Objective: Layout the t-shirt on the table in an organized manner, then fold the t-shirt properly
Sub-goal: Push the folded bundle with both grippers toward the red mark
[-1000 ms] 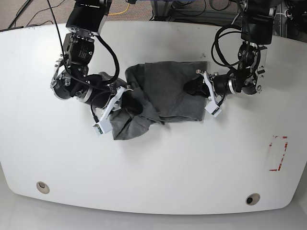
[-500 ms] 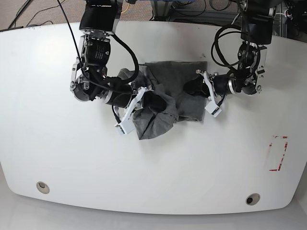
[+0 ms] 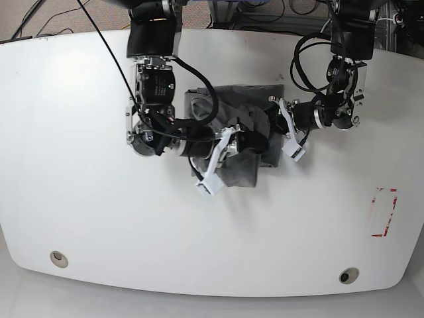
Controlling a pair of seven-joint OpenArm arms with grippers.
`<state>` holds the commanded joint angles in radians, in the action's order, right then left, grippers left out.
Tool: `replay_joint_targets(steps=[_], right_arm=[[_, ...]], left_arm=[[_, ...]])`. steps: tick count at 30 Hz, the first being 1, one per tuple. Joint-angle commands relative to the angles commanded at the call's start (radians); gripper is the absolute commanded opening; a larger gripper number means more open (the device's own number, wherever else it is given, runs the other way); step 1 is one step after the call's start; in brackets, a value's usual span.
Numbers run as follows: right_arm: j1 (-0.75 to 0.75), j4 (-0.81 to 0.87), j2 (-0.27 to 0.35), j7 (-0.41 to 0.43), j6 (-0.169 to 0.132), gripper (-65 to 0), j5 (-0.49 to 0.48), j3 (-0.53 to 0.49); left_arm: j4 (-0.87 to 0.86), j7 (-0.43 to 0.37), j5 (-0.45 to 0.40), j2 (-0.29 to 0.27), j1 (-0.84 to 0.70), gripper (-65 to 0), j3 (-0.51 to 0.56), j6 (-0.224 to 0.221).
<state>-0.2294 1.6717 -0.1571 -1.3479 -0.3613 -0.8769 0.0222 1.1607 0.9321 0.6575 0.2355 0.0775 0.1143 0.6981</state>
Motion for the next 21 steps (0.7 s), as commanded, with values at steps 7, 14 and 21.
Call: replay_joint_targets(steps=[7, 14, 21], right_arm=[[-0.041, -0.002, 0.000, 0.000, -0.002, -30.6, -0.002, -0.003], [-0.081, -0.003, 0.000, 0.000, -0.003, -30.6, 0.002, -0.003], [-0.084, -0.003, 0.040, 0.000, -0.009, -30.6, 0.002, 0.000]], left_arm=[[0.000, 0.000, 0.002, -0.002, 0.005, -60.3, 0.002, 0.000], [0.011, 0.000, 0.006, -0.002, 0.008, -60.3, -0.008, 0.000], [0.069, 0.002, 0.006, -0.002, 0.008, -60.0, -0.130, 0.000]])
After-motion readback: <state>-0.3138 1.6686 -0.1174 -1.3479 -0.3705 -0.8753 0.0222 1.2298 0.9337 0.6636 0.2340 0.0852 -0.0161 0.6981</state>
